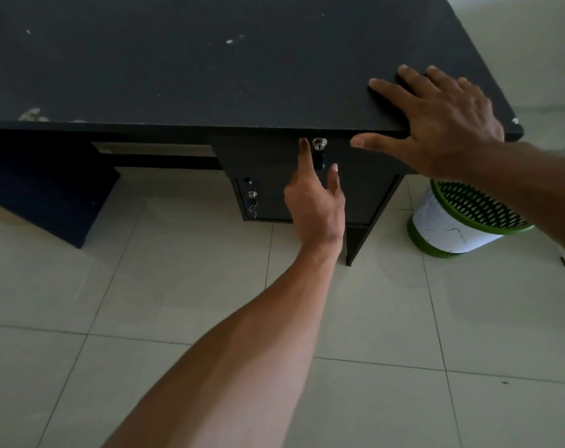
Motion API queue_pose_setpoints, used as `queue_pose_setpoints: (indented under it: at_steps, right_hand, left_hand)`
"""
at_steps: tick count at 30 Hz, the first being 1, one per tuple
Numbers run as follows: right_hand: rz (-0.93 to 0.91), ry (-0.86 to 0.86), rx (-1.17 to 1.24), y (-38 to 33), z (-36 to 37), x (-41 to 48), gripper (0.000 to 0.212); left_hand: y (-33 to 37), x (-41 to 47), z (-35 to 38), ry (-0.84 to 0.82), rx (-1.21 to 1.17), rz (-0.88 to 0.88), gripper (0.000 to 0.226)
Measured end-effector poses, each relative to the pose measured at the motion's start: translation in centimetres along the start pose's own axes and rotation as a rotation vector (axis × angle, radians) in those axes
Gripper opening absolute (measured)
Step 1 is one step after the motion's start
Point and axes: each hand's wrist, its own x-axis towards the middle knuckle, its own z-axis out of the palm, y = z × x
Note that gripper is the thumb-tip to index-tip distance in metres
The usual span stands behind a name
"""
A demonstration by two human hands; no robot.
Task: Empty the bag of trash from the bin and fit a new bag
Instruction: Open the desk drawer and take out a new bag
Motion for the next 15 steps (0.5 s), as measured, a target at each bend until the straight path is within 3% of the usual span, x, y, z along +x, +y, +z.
queue_pose_setpoints:
  at_steps: [5,10,15]
  right_hand:
    - [0.003,0.005,0.0,-0.1,-0.1,-0.1,0.098]
    - [0.005,0.005,0.001,0.0,0.0,0.0,0.1]
    - [0.007,0.007,0.002,0.0,0.1,0.0,0.101]
  left_hand:
    - [0.7,0.0,1.2,0.112,-0.142,-0.171,0.064]
    - [2.1,0.1,1.7,0.239,-0.234,-0.273,0.078]
    - [2.5,0.4,2.0,0.262,-0.304,-0.321,0.076]
